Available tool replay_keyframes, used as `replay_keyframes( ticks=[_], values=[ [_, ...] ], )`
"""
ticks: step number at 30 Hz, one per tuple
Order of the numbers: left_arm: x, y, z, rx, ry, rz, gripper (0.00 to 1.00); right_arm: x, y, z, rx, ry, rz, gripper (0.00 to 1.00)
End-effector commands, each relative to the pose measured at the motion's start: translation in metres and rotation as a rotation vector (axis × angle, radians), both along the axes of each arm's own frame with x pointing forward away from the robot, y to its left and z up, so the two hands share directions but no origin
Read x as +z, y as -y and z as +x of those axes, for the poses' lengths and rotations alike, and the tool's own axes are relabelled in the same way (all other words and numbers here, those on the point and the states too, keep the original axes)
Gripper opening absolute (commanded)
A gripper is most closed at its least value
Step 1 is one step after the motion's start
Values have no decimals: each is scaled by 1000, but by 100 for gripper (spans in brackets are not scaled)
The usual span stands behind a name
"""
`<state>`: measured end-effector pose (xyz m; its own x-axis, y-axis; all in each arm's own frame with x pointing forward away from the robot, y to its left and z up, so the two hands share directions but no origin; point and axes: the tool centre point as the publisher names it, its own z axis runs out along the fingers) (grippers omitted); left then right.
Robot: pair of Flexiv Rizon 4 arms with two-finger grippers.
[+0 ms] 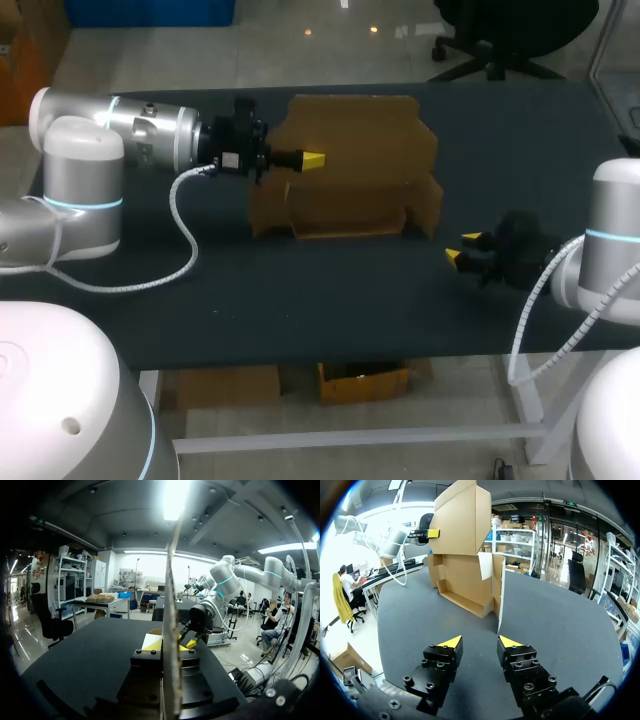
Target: Assemble the packaging by folding the flat box into shape, placing the metal phone stand inside, and closing the box properly
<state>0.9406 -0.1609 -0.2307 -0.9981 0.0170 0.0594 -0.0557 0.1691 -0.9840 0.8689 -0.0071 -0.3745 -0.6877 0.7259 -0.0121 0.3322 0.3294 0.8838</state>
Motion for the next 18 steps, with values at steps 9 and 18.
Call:
replay_keyframes(
  ticks=[9, 18],
  values=[
    [-6, -1, -3, 10, 1, 0, 0, 0, 3, -2, -2, 4, 0, 43],
    [-6, -1, -2, 13, 3, 0, 0, 0, 4, -2, -6, 3, 1, 43]
  ],
)
